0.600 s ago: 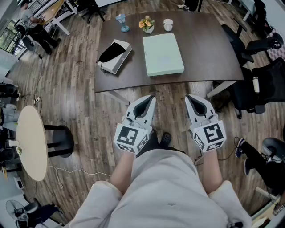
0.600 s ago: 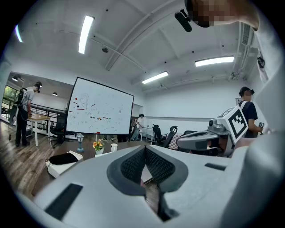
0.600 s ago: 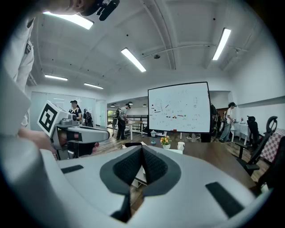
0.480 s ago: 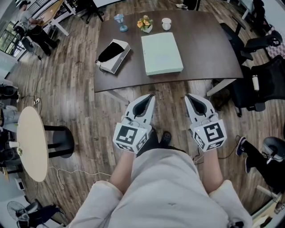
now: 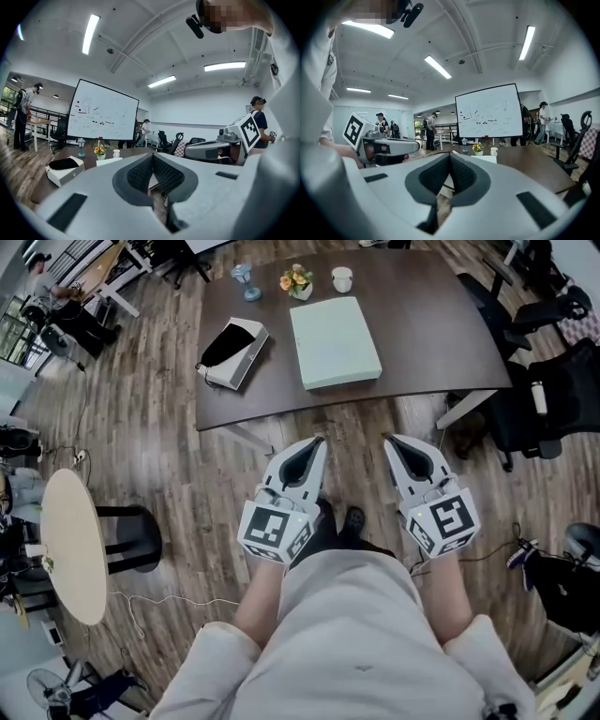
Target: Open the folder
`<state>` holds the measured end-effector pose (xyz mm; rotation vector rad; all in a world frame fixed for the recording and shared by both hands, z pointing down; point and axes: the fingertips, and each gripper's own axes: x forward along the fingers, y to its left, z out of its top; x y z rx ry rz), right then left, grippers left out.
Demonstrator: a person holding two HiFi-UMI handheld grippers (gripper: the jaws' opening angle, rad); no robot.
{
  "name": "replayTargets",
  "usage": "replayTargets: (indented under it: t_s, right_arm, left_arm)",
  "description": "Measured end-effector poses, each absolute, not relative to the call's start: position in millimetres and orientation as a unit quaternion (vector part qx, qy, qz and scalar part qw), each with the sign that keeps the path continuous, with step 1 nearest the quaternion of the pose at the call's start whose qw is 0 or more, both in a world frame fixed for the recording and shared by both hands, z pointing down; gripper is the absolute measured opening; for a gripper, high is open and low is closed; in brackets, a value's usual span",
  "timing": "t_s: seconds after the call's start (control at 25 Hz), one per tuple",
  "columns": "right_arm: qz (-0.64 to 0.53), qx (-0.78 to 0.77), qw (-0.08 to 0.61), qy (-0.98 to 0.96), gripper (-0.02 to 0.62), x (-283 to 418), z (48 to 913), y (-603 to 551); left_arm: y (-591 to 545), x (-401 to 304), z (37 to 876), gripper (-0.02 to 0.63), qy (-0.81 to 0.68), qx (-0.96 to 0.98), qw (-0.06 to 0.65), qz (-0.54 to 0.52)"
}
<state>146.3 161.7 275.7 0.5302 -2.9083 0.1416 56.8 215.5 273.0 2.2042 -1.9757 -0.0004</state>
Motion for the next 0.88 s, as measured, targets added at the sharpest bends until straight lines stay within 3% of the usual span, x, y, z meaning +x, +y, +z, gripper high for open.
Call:
replayTargets:
  t_s: [0.36, 0.88]
  right_arm:
    - [0.063, 0.173, 0.099, -0.978, 0.028, 138.8, 283.1, 163.0]
    - [0.062, 0.161, 0.121, -0.978, 0.132, 101.5, 292.2, 145.8]
  left_arm:
    - [221.5, 45.6, 278.1, 0.003, -0.671, 0.734, 0.1, 0.004]
    - [197.5, 7.6, 283.6, 0.006, -0.671, 0.735, 0.1, -0.004]
